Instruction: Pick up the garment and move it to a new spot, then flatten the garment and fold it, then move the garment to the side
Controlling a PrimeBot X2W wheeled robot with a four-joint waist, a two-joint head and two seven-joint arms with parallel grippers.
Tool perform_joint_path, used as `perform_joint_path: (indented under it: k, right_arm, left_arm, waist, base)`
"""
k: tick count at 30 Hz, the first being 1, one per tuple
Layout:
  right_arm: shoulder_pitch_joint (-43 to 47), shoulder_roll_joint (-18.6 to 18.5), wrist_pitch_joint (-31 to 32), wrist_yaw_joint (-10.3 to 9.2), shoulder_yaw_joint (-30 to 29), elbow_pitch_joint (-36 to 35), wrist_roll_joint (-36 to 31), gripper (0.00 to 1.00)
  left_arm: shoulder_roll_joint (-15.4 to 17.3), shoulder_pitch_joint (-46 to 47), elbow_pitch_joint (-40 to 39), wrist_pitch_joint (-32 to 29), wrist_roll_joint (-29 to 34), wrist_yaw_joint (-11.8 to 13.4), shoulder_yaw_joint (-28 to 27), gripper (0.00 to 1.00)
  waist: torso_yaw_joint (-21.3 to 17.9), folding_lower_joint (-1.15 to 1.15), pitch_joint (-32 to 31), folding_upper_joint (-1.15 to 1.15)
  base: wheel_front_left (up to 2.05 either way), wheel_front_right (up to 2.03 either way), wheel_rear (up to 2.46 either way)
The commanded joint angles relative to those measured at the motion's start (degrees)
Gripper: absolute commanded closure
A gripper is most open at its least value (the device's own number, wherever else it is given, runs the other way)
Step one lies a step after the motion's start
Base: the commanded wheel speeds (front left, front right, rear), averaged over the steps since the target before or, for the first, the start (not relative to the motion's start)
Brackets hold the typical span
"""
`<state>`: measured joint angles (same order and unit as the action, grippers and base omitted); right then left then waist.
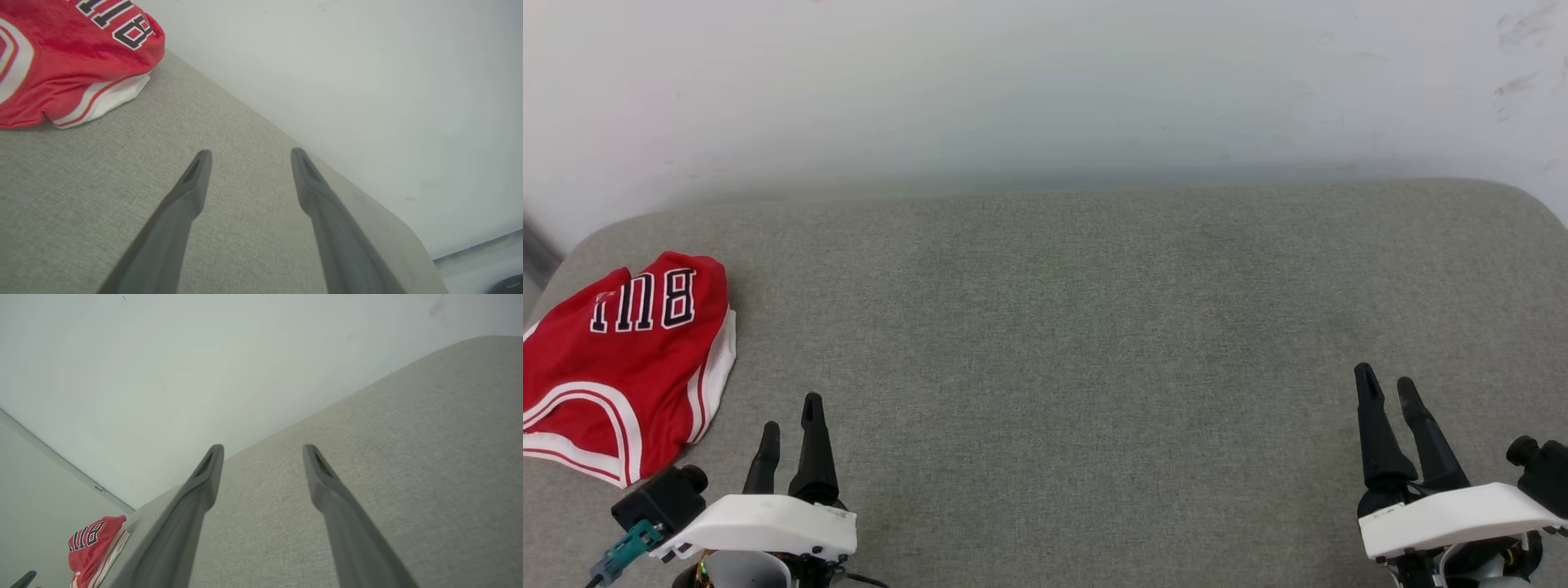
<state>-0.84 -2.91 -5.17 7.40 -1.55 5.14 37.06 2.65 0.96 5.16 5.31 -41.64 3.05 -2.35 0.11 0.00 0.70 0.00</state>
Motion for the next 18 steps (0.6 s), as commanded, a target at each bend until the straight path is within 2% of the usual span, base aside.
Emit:
perform_joint_path:
  k: [1, 18]
  right_arm:
    - [-0.2, 0.0, -0.8, 0.11, 0.2, -1.1, -2.6, 0.00]
    - [0.8, 0.0, -3.4, 0.12, 0.4, -1.8, -14.5, 0.00]
  left_arm:
    - [0.4, -0.1, -1.1, 0.7, 2.6, 0.4, 0.4, 0.00]
    - [0.8, -1.2, -2.3, 3.3, 13.3, 1.5, 2.7, 0.00]
  waist:
    - [0.0, 0.00, 0.0, 0.00]
    - [0.0, 0.00, 0.0, 0.00]
  base:
    - [0.00, 0.00, 0.00]
    - [0.00, 0.00, 0.00]
